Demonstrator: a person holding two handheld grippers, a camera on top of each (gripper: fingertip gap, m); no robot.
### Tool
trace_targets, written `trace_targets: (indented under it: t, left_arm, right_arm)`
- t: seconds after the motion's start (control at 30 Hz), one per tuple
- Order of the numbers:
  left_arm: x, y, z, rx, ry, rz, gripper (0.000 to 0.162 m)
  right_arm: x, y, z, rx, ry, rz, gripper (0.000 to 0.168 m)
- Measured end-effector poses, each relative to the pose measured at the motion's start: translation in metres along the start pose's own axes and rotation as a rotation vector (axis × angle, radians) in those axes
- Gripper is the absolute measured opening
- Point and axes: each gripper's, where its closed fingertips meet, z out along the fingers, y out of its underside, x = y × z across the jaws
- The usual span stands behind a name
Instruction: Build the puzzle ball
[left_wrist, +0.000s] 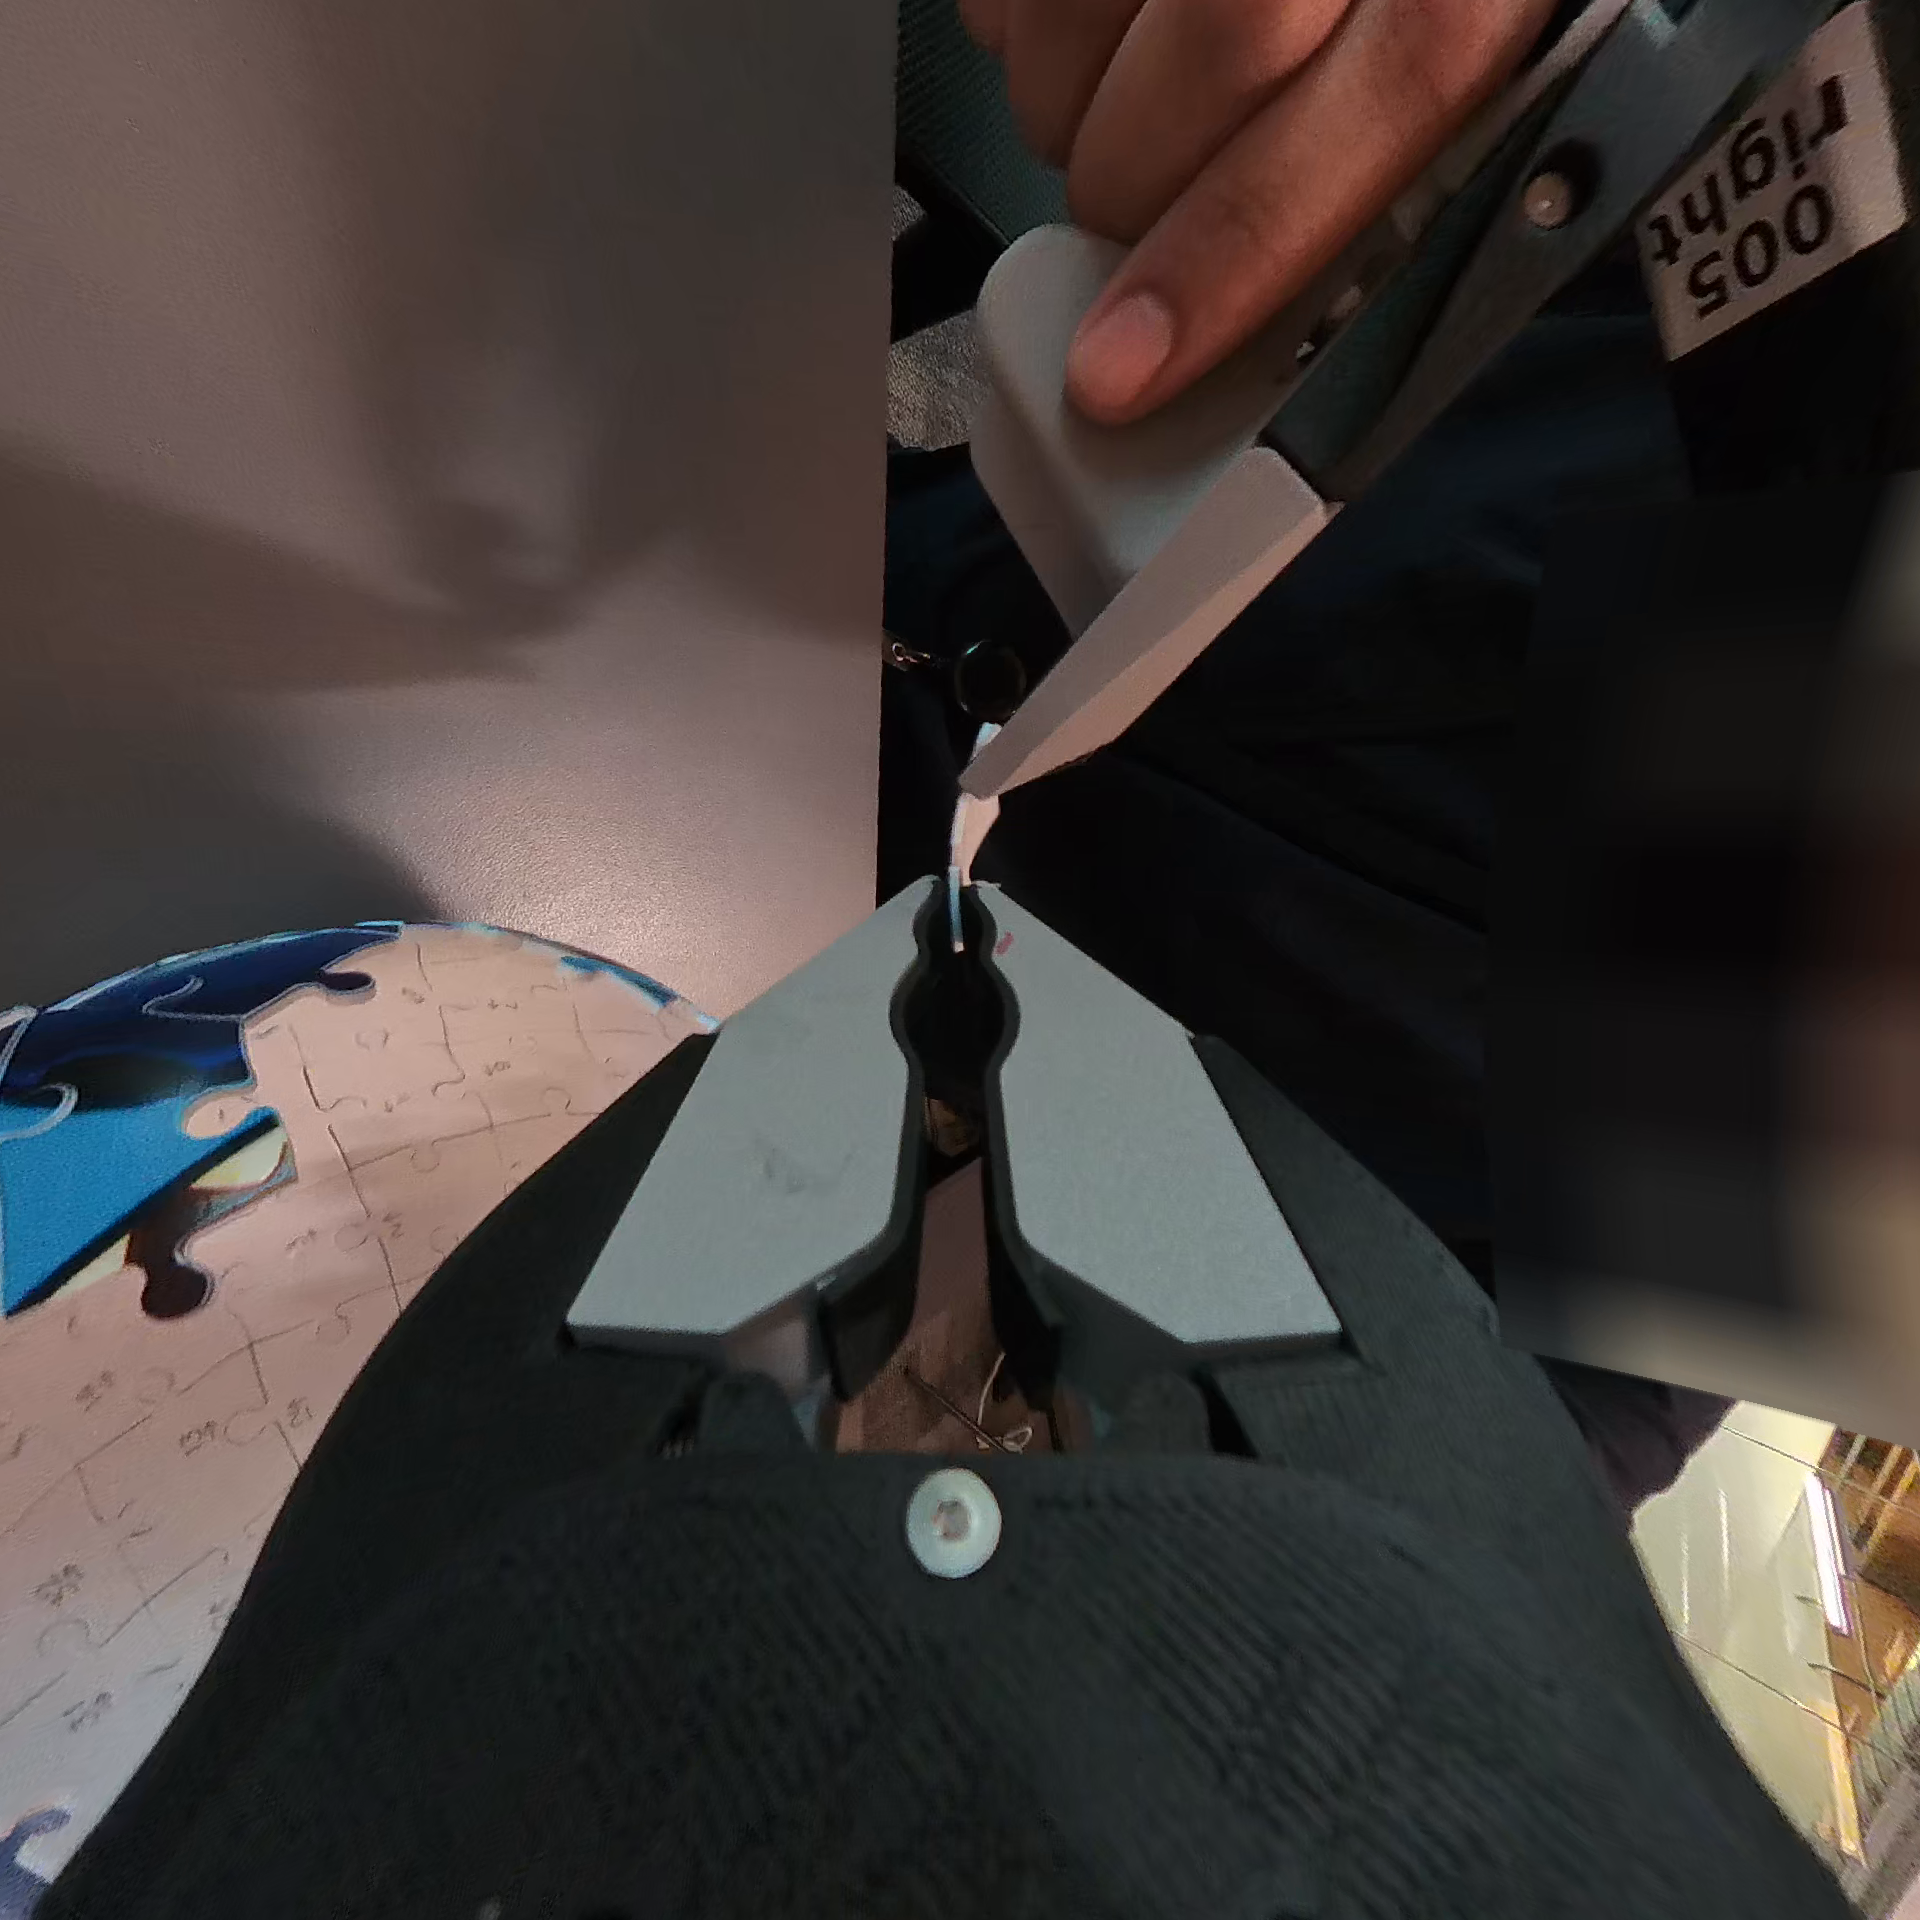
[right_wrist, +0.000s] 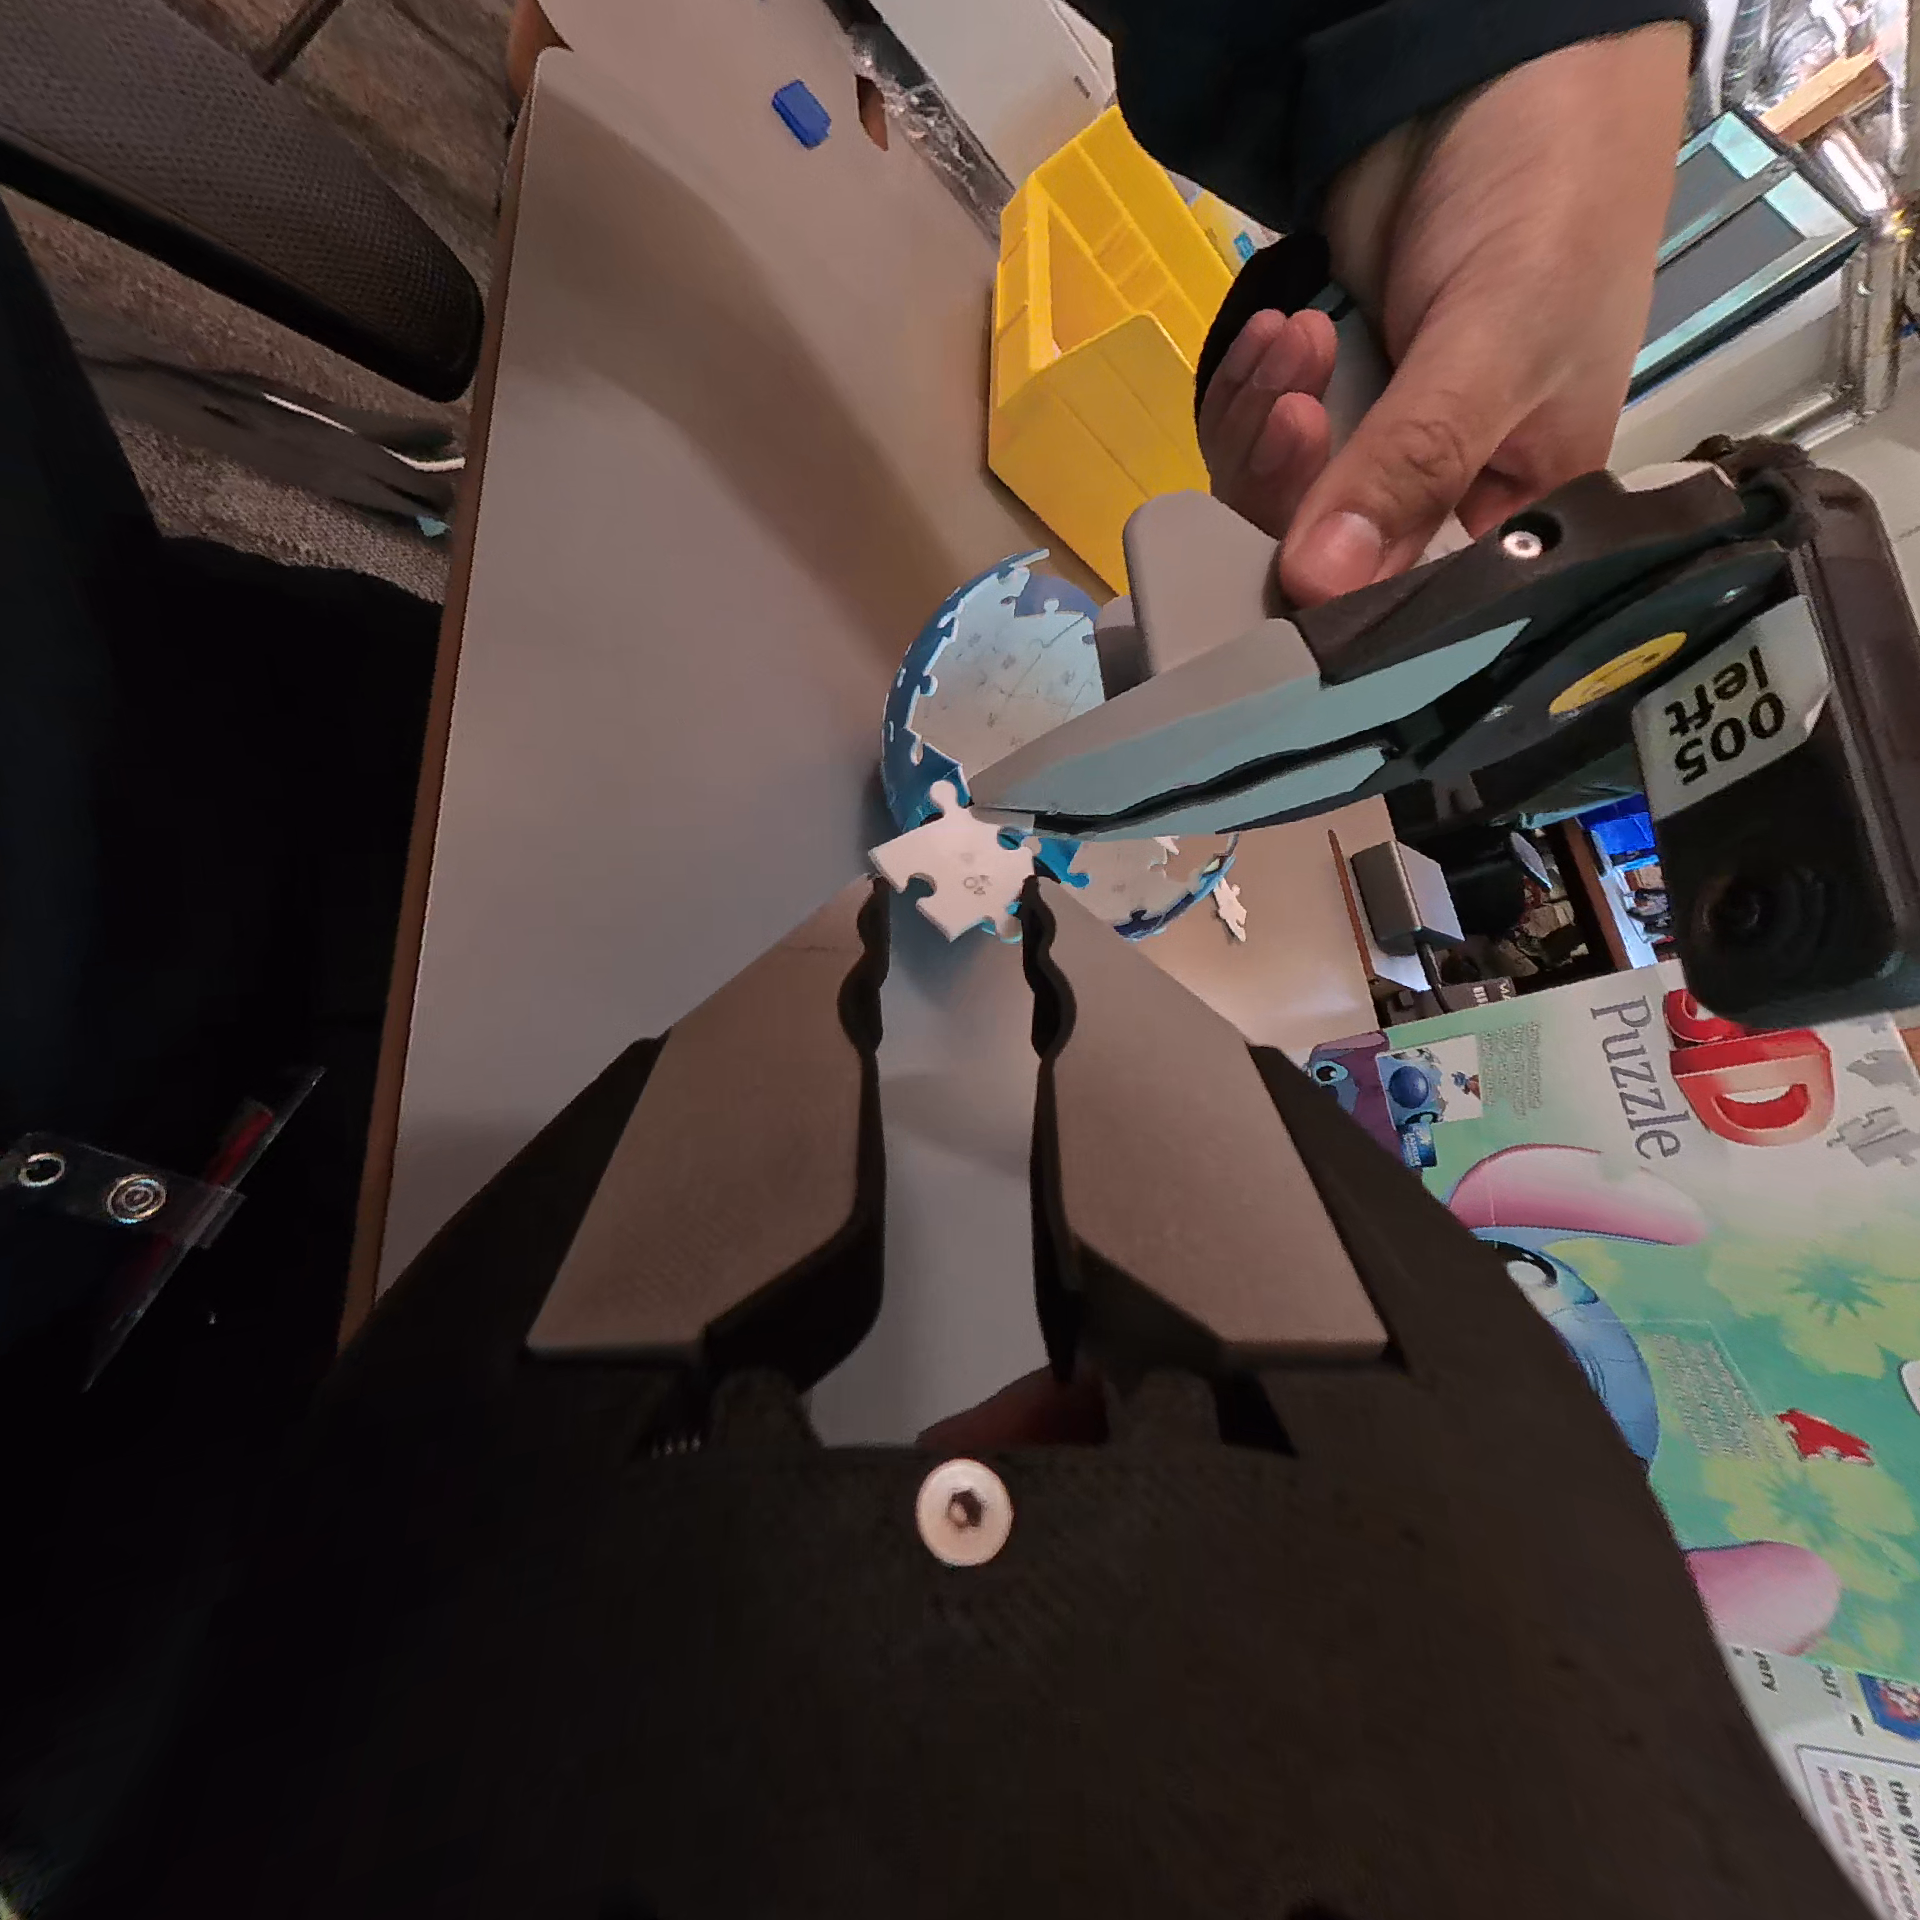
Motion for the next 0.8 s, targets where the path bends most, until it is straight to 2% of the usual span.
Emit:
trace_targets:
  t: [0.33,0.57,0.67,0.8]
  left_arm:
    - [0.0,0.001,0.003,0.006,-0.037,0.05,0.0]
    - [0.001,0.0,0.007,-0.02,-0.05,0.069,0.0]
    - [0.0,0.0,0.007,-0.02,-0.047,0.069,0.0]
    - [-0.001,-0.001,0.007,-0.006,-0.042,0.066,0.0]
  right_arm:
    - [-0.003,-0.008,-0.003,0.108,-0.032,0.114,0.023]
    - [-0.008,-0.009,0.0,0.114,-0.066,0.094,0.03]
    - [-0.014,-0.007,0.002,0.101,-0.082,0.076,0.04]
    - [-0.008,-0.001,0.006,0.067,-0.036,0.087,0.031]
